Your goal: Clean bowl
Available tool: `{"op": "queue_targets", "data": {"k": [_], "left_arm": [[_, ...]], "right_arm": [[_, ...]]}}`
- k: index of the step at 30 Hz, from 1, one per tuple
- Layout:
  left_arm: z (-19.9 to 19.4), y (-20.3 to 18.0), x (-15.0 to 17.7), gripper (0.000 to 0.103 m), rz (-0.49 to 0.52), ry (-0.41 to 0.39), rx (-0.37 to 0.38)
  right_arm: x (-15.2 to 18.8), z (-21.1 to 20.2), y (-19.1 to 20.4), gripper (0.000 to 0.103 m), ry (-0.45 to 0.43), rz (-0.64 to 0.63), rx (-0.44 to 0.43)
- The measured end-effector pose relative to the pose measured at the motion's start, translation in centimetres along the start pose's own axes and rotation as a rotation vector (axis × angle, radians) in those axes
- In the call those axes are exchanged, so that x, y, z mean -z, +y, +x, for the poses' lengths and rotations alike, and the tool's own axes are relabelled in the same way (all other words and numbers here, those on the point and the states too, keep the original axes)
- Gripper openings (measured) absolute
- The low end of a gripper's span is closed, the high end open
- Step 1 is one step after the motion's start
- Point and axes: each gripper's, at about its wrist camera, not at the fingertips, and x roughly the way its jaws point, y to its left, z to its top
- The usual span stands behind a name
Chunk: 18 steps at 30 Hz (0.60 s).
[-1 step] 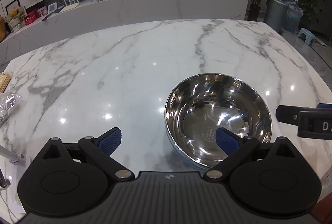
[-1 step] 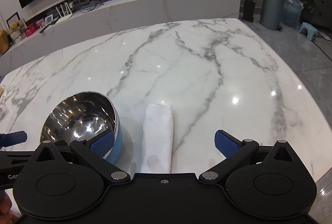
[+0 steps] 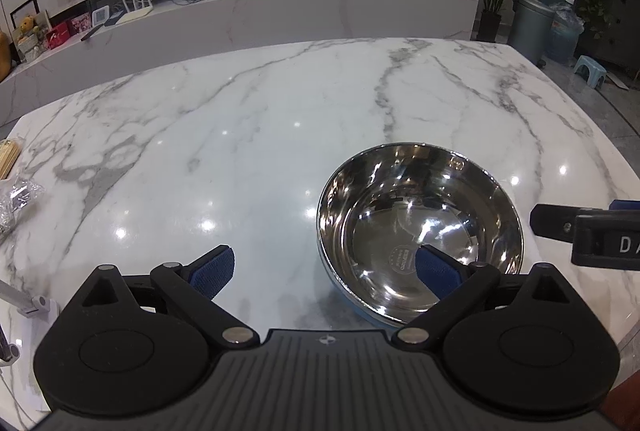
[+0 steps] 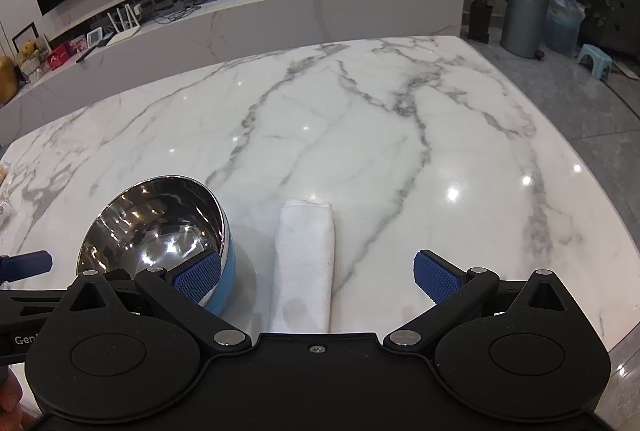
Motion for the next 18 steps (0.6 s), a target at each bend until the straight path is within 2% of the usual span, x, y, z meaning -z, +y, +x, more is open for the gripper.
{"op": "queue_targets", "data": {"k": [5,9,18], "left_arm": [[-0.1,-1.4,-0.6,0.097,0.003,0.011,-0.030],[-0.2,-0.8,-0.5,0.097,-0.019,-0.006,0.031],[-0.4,-0.2,0.0,0.096,-0.013,-0.032,0.054]], "right_arm": [[-0.1,-0.2,0.2,0.103,-0.005,0.002,0.003],[-0.3,-0.2,0.3,0.103,-0.009,0.006,0.004],[-0.8,-0.8,0.0,0.102,-0.009,0.022,-0.016]]}}
